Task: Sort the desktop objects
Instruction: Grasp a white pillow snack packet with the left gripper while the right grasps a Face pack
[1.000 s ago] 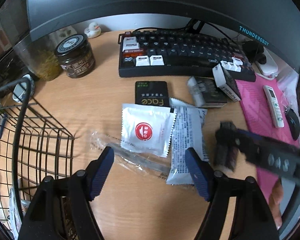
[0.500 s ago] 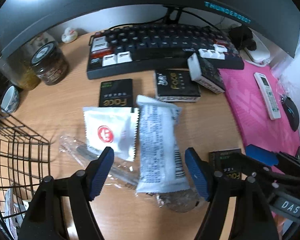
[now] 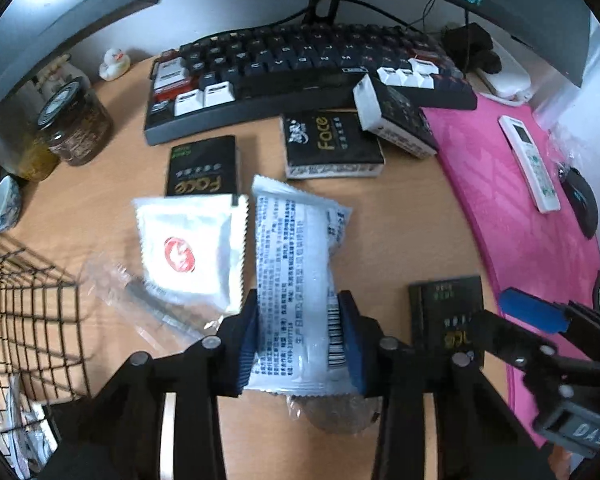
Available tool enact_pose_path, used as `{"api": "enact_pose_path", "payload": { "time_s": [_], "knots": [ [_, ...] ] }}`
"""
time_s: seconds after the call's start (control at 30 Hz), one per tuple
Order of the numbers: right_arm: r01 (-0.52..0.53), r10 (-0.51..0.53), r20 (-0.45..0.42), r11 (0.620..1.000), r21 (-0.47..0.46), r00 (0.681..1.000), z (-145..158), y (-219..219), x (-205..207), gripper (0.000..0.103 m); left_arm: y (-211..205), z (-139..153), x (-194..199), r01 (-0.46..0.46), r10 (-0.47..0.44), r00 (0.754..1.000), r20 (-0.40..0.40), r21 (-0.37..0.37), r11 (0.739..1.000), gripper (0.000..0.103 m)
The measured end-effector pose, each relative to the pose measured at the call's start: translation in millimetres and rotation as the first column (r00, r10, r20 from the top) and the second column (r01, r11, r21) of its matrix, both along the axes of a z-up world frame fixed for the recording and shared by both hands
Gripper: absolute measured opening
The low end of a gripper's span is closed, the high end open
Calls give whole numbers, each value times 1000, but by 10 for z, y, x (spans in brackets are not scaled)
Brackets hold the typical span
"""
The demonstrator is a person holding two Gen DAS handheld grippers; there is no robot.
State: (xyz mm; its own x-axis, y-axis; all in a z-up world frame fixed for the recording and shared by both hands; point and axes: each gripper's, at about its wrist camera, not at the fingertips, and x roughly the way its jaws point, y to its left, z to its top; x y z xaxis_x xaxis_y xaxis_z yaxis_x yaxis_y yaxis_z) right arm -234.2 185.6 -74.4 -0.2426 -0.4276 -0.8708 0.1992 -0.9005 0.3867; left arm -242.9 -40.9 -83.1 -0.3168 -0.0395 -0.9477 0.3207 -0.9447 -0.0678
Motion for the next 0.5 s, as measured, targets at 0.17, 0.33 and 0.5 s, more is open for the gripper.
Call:
{"api": "enact_pose_path", "payload": {
  "time_s": [0.17, 0.33, 0.5],
  "knots": [
    [-34, 34, -27, 999, 23, 999, 1, -224, 136, 54, -75, 121, 329, -28, 28, 999, -20, -7, 1000, 41],
    [-39, 44, -57, 996, 83, 997, -67, -429, 185, 60, -144, 149, 600, -54, 54, 998, -21, -9, 998, 41],
    [-71, 89, -105, 984, 164, 991, -59, -573, 251, 54, -128, 82, 817, -63, 63, 998, 0, -7, 998, 41]
  ]
}}
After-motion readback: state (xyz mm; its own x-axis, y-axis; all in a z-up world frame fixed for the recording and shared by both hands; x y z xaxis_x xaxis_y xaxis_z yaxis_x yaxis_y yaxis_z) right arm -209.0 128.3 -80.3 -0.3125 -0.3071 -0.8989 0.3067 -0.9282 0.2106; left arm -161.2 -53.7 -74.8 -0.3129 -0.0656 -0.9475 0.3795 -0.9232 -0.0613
